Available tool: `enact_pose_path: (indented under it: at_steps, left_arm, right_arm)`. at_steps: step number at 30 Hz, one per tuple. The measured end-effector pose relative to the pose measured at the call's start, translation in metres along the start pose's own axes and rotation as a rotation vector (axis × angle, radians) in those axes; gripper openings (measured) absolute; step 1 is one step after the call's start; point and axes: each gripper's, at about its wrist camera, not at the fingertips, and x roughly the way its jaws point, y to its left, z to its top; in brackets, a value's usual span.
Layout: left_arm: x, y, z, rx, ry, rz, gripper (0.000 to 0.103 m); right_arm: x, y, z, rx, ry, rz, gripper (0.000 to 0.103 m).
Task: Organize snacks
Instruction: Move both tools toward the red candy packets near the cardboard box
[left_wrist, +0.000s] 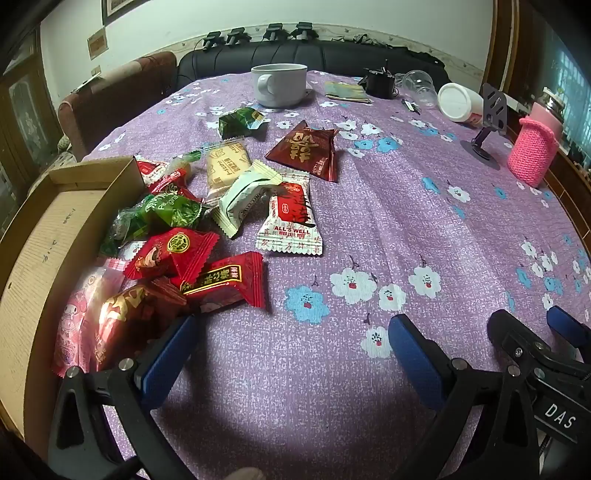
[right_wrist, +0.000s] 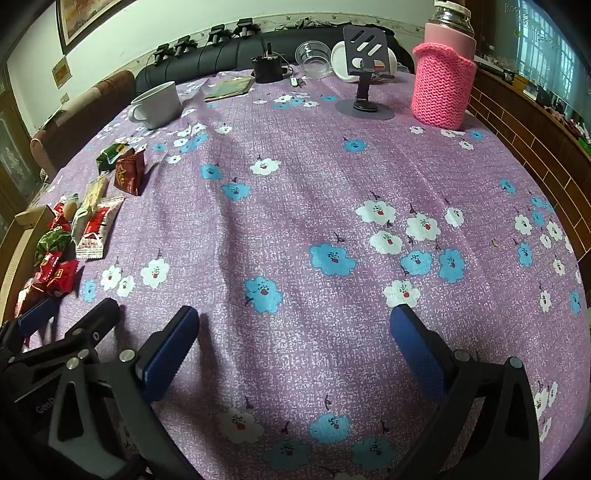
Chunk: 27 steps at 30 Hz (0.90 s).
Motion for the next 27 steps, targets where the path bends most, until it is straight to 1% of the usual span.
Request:
enact_pose_path:
  at_steps: [3,7,10,12,13,14,15,16,17,18,19,20,21,22,23,25,26,27]
  left_arm:
    - [-0.001,0.000,-0.001,-0.011,0.004,0.009,0.102]
    - [-0.002,0.003,-0.003,-0.035,0.047,0.033,0.102]
    - [-0.004,0.006,-0.004,-0.020,0.071,0.013,0.102]
    - [-0.010,0.008,-0.010,0.029,0.091,-0.024,0.100]
    - [-0.018,0.009,-0.010,0.035,0.081,-0.034,0.082]
    - [-0.027,0.011,-0.012,0.030,0.058,-0.056,0.054]
    - [-0.038,0.015,-0.014,0.015,0.041,-0.090,0.048]
    - [-0.049,0.019,-0.014,0.002,0.020,-0.121,0.048]
    - [-0.068,0.028,-0.013,-0.016,-0.034,-0.157,0.048]
    - [-0.087,0.034,-0.013,-0.017,-0.092,-0.162,0.049]
    - [-0.105,0.041,-0.013,-0.010,-0.155,-0.152,0.050]
    - [-0.131,0.051,-0.014,0.003,-0.239,-0.135,0.054]
    - [-0.145,0.057,-0.015,0.011,-0.282,-0.126,0.060]
    - [-0.161,0.070,-0.016,0.016,-0.335,-0.113,0.080]
    - [-0.175,0.083,-0.017,0.013,-0.383,-0.093,0.091]
    - [-0.190,0.110,-0.021,-0.006,-0.453,-0.044,0.092]
    - [-0.189,0.120,-0.021,-0.015,-0.465,-0.020,0.092]
    - [-0.188,0.133,-0.023,-0.030,-0.462,0.023,0.092]
  right_arm:
    - [0.000,0.000,0.000,0.001,-0.001,0.001,0.103]
    - [0.000,0.000,0.000,0.001,-0.001,0.002,0.103]
    - [0.000,-0.001,0.000,-0.009,0.001,0.005,0.103]
    - [0.001,0.003,0.000,-0.052,0.011,-0.008,0.103]
    - [0.002,0.005,0.000,-0.075,0.018,-0.013,0.103]
    - [0.004,0.007,-0.001,-0.089,0.024,-0.016,0.103]
    - [0.004,0.008,-0.001,-0.096,0.027,-0.018,0.103]
    - [0.004,0.008,-0.001,-0.097,0.027,-0.019,0.103]
    - [0.004,0.009,0.000,-0.102,0.029,-0.022,0.103]
    - [0.005,0.009,0.001,-0.105,0.032,-0.020,0.103]
    - [0.005,0.007,0.002,-0.109,0.033,-0.017,0.103]
    - [0.005,0.006,0.003,-0.117,0.037,-0.013,0.103]
    - [0.003,0.006,0.002,-0.119,0.039,-0.018,0.099]
    - [-0.001,0.005,0.003,-0.116,0.032,-0.023,0.095]
    - [-0.009,0.005,0.004,-0.107,0.009,-0.011,0.089]
    - [-0.030,0.008,0.006,-0.100,-0.052,0.032,0.089]
    - [-0.041,0.015,0.007,-0.113,-0.084,0.057,0.089]
    - [-0.052,0.025,0.009,-0.138,-0.109,0.088,0.089]
